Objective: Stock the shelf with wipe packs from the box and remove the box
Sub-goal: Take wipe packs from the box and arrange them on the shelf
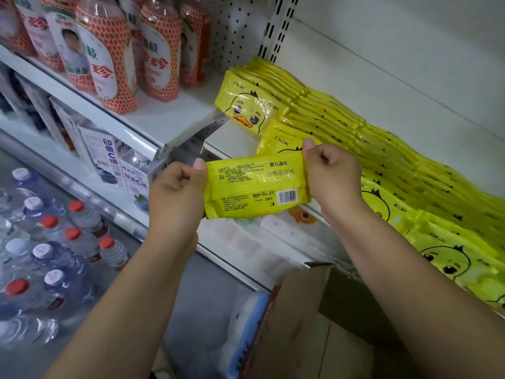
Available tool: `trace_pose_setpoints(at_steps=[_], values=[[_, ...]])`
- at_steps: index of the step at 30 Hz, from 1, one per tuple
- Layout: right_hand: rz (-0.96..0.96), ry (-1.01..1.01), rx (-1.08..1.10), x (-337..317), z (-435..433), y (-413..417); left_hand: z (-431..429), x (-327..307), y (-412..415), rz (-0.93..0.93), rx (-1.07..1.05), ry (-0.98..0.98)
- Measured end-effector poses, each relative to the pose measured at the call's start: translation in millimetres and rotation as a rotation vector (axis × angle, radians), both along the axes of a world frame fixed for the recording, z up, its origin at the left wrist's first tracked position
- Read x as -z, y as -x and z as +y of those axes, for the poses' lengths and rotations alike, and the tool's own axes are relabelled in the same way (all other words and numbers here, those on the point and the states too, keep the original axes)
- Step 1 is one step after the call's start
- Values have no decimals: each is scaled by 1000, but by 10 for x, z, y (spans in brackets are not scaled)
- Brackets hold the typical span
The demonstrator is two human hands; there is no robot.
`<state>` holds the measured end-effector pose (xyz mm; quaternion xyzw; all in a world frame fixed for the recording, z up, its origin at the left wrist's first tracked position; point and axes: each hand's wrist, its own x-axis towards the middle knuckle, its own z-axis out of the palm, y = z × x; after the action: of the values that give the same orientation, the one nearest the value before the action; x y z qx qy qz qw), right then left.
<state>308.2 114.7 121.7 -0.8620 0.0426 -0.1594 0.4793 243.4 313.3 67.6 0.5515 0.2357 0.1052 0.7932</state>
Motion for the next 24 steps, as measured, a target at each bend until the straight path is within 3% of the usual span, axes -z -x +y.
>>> trace_pose_setpoints(at_steps=[3, 7, 11, 14, 16, 19, 24], values=[[15, -9, 21, -7, -55, 69, -111, -41, 86, 55, 43, 24], [24, -102, 63, -79, -169, 160, -268, -68, 205, 82, 297, 320], [129, -405, 137, -257, -305, 318, -480, -66, 311, 54, 286, 539], [332, -762, -66, -362, -387, 473, -577, -31, 362, 27, 201, 631], [384, -882, -160, -364, -450, 588, -589, -39, 370, -14, 142, 682], [360, -850, -122, -328, -512, 736, -590, -74, 405, -45, 103, 655], [277, -721, -47, -338, -602, 806, -645, -127, 499, 23, 160, 317]])
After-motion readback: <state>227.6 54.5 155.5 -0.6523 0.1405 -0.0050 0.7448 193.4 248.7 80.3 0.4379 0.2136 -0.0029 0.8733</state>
